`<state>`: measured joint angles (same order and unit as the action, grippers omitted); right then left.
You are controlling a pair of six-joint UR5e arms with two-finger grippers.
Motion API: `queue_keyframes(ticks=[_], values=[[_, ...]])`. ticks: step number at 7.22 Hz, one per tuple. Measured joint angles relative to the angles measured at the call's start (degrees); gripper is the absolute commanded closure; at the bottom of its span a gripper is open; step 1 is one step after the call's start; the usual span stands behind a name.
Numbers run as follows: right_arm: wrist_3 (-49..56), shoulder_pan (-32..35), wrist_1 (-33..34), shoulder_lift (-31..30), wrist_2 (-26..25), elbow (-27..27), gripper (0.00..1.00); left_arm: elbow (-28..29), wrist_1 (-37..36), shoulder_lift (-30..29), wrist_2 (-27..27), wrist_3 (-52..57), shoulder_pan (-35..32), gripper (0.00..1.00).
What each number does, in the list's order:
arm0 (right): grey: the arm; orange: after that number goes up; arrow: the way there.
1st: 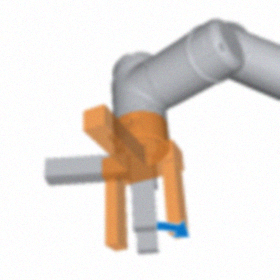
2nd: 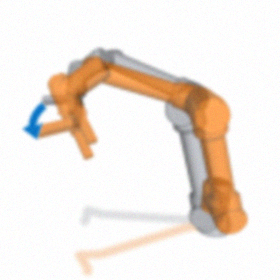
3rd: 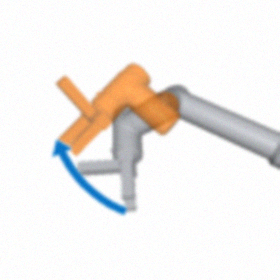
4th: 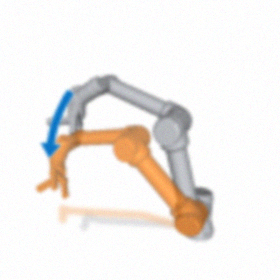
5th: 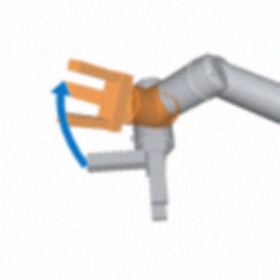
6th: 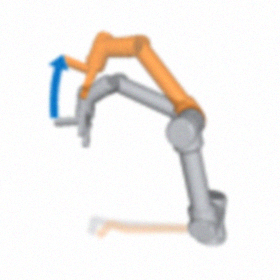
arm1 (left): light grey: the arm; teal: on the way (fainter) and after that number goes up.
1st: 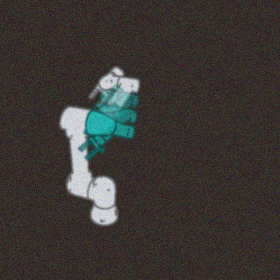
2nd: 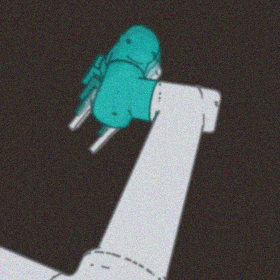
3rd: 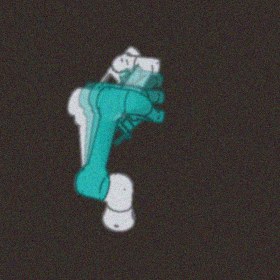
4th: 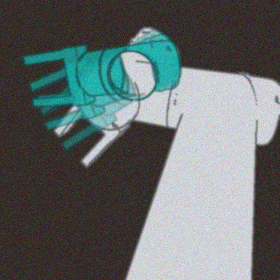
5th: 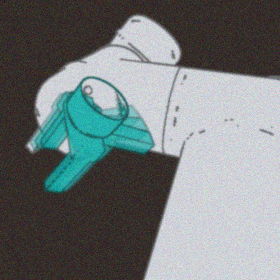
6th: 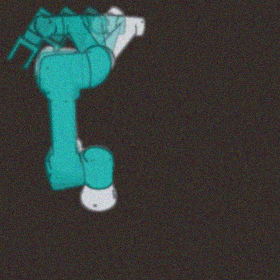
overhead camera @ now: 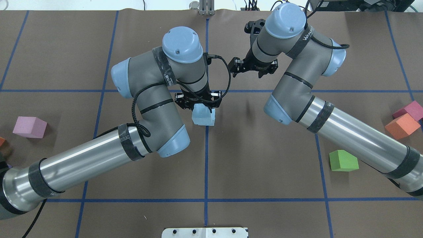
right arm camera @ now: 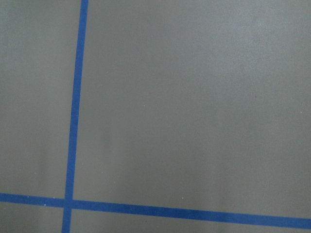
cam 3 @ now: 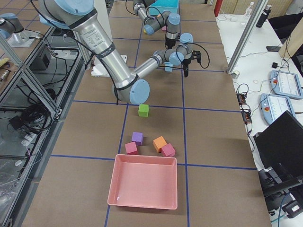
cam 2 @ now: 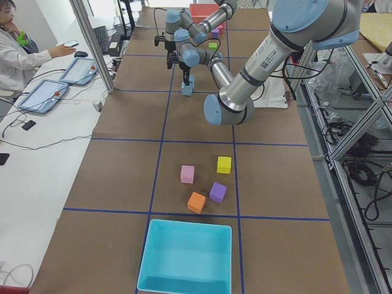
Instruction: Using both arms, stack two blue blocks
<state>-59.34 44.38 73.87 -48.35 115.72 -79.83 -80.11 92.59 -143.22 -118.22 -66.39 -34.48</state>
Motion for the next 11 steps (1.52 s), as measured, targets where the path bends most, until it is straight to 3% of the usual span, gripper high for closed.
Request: queue_keyframes(ticks=[9, 10, 11], values=[[-0.2, -0.2, -0.2, -1.1, -0.5, -0.3, 0.0, 2.4, 0.6, -1.4, 1.1, 0.6, 0.0, 0.41], [-0.2, -0.3, -0.2, -1.1, -0.9, -0.3, 0.0, 2.4, 0.6, -1.4, 1.3, 0.6, -0.1, 0.38], [-0.2, -0.3, -0.2, -1.2, -1.1, -0.3, 0.0, 2.4, 0.7, -1.4, 1.4, 0.6, -0.1, 0.21]])
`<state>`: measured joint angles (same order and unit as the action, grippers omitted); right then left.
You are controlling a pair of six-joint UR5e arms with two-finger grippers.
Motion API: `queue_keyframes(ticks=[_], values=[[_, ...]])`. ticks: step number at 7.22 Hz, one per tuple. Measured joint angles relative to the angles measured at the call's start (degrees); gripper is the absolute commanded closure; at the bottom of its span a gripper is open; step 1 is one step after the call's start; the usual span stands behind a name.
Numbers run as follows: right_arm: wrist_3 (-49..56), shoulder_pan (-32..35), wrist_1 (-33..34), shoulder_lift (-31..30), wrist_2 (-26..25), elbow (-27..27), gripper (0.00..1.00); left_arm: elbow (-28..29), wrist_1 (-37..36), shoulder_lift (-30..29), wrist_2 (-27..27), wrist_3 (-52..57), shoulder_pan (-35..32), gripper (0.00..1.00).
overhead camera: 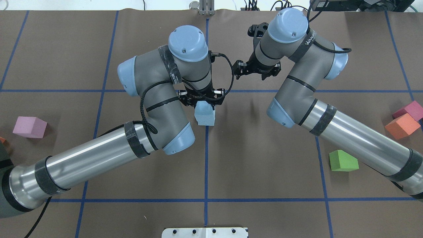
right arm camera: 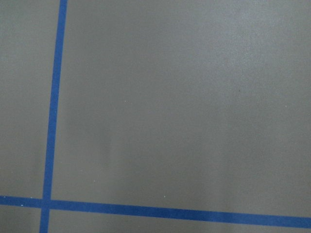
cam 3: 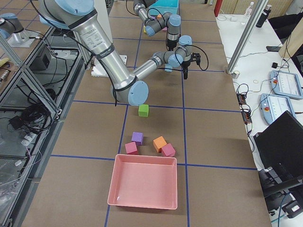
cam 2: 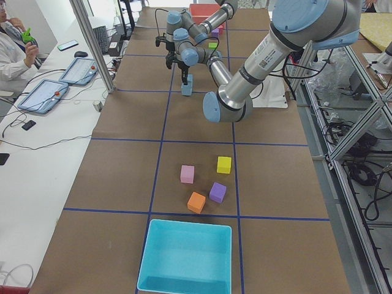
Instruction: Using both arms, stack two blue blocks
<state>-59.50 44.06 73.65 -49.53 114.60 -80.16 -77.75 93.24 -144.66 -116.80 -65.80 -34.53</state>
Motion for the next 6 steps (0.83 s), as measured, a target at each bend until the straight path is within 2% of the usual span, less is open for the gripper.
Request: queue_keyframes(ticks=[1, 6], values=[[0.0, 0.0, 0.0, -0.1, -0.1, 0.0, 0.0, 0.0, 0.0, 0.0, 0.1, 0.0, 0.0, 0.03], [0.2, 0.4, -0.7, -0.4, -0.3, -0.8, 0.0, -1.5, -0.9, 0.3, 0.4, -0.1, -1.1, 0.02]])
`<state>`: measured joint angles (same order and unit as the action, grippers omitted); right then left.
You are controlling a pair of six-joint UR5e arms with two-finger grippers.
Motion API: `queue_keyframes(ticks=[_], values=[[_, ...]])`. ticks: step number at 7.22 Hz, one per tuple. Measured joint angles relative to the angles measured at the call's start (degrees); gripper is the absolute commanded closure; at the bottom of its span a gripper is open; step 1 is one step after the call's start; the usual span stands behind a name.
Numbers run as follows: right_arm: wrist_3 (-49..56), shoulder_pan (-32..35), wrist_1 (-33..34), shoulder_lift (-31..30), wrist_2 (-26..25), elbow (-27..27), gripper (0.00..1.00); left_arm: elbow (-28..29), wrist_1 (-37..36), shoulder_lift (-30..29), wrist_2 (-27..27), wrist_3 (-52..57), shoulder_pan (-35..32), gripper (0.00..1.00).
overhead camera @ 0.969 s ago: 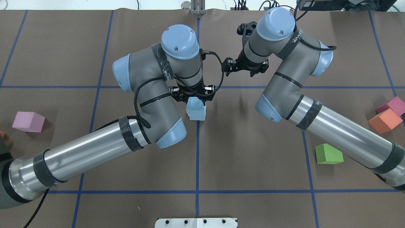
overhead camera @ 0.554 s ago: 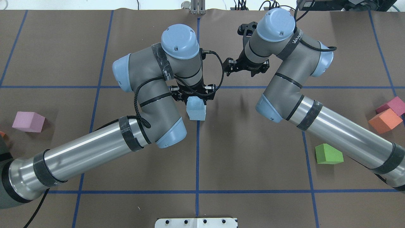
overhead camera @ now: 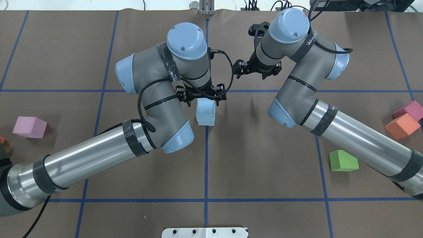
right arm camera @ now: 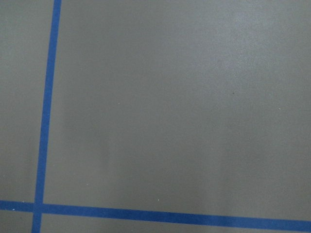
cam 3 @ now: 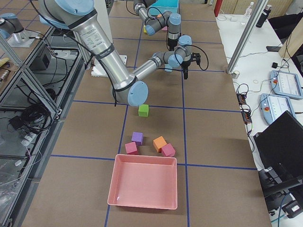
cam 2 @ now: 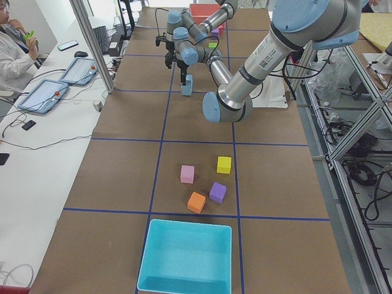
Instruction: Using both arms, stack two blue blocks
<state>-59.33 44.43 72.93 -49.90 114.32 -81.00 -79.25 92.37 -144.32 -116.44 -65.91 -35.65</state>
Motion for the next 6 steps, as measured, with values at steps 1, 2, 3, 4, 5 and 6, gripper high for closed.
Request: queue_keyframes(ticks=[1, 2, 3, 4, 5, 6], values=[[0.0, 0.7, -0.6, -0.8, 0.3, -1.1, 0.0, -1.9, -1.4, 0.9, -2.1, 0.8, -2.1, 0.02], [0.7, 1.7, -0.9, -3.1, 0.6, -3.4, 0.0, -4.9, -3.8, 2.4, -4.8, 3.2, -4.9, 0.02], [3.1, 2.5, -0.8, -6.7, 0.8, -7.1, 0.0, -8.5, -7.1, 4.4, -6.7, 7.1, -7.7, 0.02], [6.4, 3.2, -0.7, -11.0, 0.5, -11.1, 0.0, -12.2, -10.1, 6.9, -8.0, 11.5, -10.6, 0.02], [8.4, 4.3, -0.7, -15.5, 0.3, -14.5, 0.0, -15.8, -12.2, 10.5, -9.9, 16.5, -14.0, 0.02], [10.6, 5.8, -0.6, -19.8, 0.5, -17.2, 0.0, -18.7, -13.1, 14.6, -11.8, 21.8, -17.7, 0.02]])
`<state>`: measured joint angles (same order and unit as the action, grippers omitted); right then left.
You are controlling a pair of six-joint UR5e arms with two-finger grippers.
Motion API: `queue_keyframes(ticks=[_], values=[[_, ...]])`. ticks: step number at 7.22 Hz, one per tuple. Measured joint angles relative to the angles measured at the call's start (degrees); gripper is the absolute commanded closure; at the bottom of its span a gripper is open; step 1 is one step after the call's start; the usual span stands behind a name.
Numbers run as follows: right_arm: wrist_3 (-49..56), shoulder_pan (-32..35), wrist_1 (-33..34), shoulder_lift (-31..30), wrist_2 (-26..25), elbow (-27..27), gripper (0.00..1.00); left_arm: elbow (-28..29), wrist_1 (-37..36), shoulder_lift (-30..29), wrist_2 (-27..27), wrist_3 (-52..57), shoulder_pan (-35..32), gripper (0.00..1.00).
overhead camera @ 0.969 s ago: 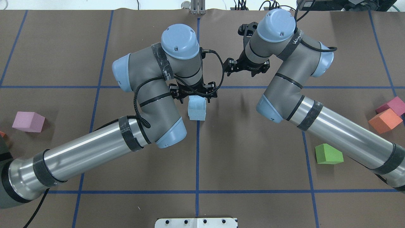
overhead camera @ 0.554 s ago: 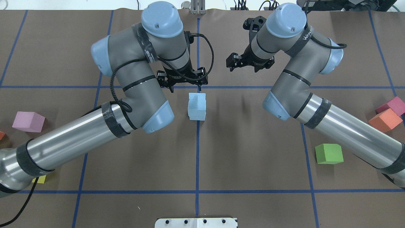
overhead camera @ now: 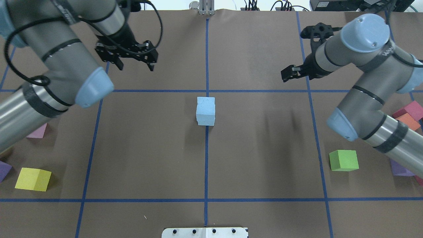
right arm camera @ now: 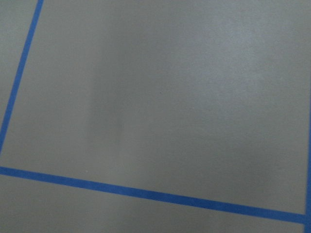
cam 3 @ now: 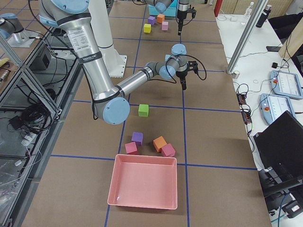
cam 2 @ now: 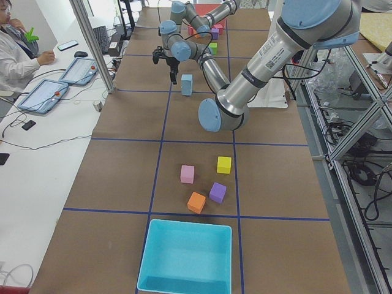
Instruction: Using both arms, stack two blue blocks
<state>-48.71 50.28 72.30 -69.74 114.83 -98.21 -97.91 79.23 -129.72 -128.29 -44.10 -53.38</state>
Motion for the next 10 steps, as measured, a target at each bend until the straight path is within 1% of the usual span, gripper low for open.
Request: queue_keyframes(ticks=[1, 2, 3, 4, 5, 7, 8, 10], values=[[3.4, 2.2, 0.3, -4.2, 1.1, -2.2, 0.0, -2.1, -1.3, 4.0, -1.4, 7.0, -4.4, 0.01], [6.1, 6.3, 1.1, -7.5, 4.4, -3.4, 0.0, -3.9, -4.3, 7.4, -2.1, 16.3, -9.1, 0.01], [8.4, 12.0, 2.1, -10.0, 9.7, -3.7, 0.0, -5.0, -8.3, 10.1, -2.3, 26.0, -13.7, 0.01], [13.3, 17.8, 3.0, -12.6, 14.2, -3.6, 0.0, -5.2, -11.5, 12.4, -2.3, 34.7, -18.3, 0.01], [21.7, 23.1, 4.3, -16.1, 16.9, -3.5, 0.0, -4.6, -12.9, 15.0, -2.3, 41.8, -22.9, 0.01], [36.3, 32.0, 8.5, -22.8, 18.6, -3.6, 0.0, -2.7, -13.2, 21.1, -2.5, 51.2, -29.5, 0.01], [41.2, 35.0, 9.4, -25.9, 18.7, -3.6, 0.0, -2.2, -12.1, 24.3, -2.5, 52.7, -31.0, 0.01], [45.5, 38.0, 10.0, -28.8, 18.7, -3.9, 0.0, -1.9, -9.9, 29.9, -2.6, 53.1, -31.9, 0.01]])
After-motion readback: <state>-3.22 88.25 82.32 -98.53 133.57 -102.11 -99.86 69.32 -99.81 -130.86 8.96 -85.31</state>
